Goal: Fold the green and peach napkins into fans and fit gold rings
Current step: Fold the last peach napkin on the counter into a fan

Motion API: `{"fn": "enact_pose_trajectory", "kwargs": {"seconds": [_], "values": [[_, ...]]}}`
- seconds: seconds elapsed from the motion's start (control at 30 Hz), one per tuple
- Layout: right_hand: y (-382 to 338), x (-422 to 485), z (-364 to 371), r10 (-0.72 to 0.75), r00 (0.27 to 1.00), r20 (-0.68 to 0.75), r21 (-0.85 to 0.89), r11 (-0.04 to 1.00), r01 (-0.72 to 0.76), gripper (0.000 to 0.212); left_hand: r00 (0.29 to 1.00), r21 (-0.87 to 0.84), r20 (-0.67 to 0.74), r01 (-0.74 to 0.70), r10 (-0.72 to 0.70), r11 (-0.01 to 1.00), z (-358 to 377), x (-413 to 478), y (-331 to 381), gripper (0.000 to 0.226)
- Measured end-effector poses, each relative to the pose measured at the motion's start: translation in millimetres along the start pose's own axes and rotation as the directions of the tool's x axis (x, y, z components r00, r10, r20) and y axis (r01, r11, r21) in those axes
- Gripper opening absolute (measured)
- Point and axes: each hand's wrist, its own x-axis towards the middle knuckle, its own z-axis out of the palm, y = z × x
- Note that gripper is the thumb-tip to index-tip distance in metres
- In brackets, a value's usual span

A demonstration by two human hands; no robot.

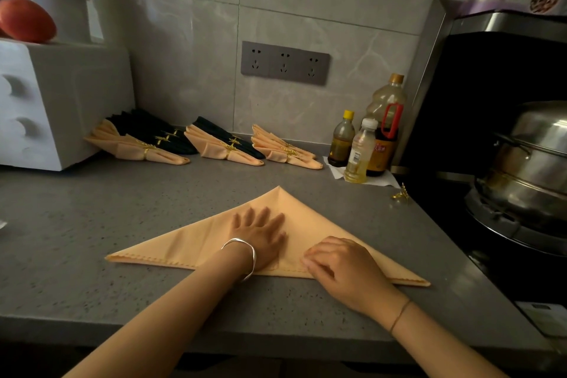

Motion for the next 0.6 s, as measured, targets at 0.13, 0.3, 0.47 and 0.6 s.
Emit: {"fn": "enact_pose_trajectory", "kwargs": {"seconds": [0.13,0.3,0.47,0.6], "values": [[6,39,-8,0.231,0.973,-0.019,0.165,0.960,-0.225,0.043,1.000,0.018,0.004,-0.014,0.014,1.000,0,1,-1,0.056],[21,111,23,0.329,0.916,0.230,0.131,0.922,-0.364,0.047,1.000,0.044,0.000,-0.005,0.005,0.999,0,-1,1,0.055],[24,122,45,0.354,0.875,0.329,0.055,0.918,-0.392,0.049,1.000,0.045,-0.010,0.000,0.001,0.999,1,1,1,0.055],[34,98,45,0.347,0.866,0.361,0.017,0.926,-0.378,0.050,1.000,0.046,0.004,-0.003,0.003,0.999,2,3,0,0.056]]}}
